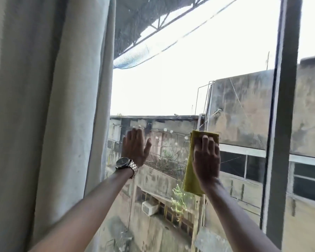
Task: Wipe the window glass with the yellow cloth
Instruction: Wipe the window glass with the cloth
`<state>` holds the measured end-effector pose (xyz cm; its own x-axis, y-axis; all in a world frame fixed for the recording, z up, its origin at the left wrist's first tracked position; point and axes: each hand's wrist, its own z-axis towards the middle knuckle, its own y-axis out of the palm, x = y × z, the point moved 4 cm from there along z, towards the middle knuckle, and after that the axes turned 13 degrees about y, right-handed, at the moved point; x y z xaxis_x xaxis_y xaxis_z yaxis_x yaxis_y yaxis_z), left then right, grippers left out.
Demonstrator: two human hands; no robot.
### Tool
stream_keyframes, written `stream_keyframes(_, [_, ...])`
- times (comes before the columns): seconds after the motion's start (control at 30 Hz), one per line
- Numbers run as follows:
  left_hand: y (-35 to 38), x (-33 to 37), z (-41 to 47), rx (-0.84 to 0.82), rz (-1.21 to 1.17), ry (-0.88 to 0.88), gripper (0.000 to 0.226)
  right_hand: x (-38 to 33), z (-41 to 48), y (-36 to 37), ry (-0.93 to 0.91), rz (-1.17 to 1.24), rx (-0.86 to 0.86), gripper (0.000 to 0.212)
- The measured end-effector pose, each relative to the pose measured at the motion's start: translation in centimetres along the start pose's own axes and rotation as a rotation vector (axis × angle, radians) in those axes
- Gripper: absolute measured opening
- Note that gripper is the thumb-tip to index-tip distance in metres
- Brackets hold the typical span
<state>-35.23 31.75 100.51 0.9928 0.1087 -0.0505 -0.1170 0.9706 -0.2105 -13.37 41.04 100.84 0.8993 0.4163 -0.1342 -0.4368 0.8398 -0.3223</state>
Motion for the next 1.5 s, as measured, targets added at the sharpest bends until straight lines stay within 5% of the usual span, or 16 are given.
stream_keyframes(0.2, [4.0, -6.9, 0.0, -0.161, 0.099, 0.094, 0.064, -0.4, 2.4, 2.1, -0.012, 0.171, 0.058, 0.054])
stream_keyframes(0.53, [7.3, -10.3, -1.0, 0.104, -0.030, 0.201, 0.069, -6.5, 12.4, 1.5, -0.177, 0.269, 0.258, 0.060])
stream_keyframes(0.87, [7.3, -9.9, -1.0, 0.101, -0.009, 0.195, 0.071, -8.8, 13.4, 1.3, -0.159, 0.202, 0.235, 0.065])
stream_keyframes(1.07, [7.1, -9.9, -0.9, 0.083, 0.009, 0.187, 0.070, -11.3, 8.0, 3.9, -0.466, 0.121, 0.114, 0.065])
stream_keyframes(1.5, [7.2, -10.4, -1.0, 0.133, -0.063, 0.215, 0.062, -10.1, -8.3, 10.1, -0.738, 0.084, -0.057, 0.077])
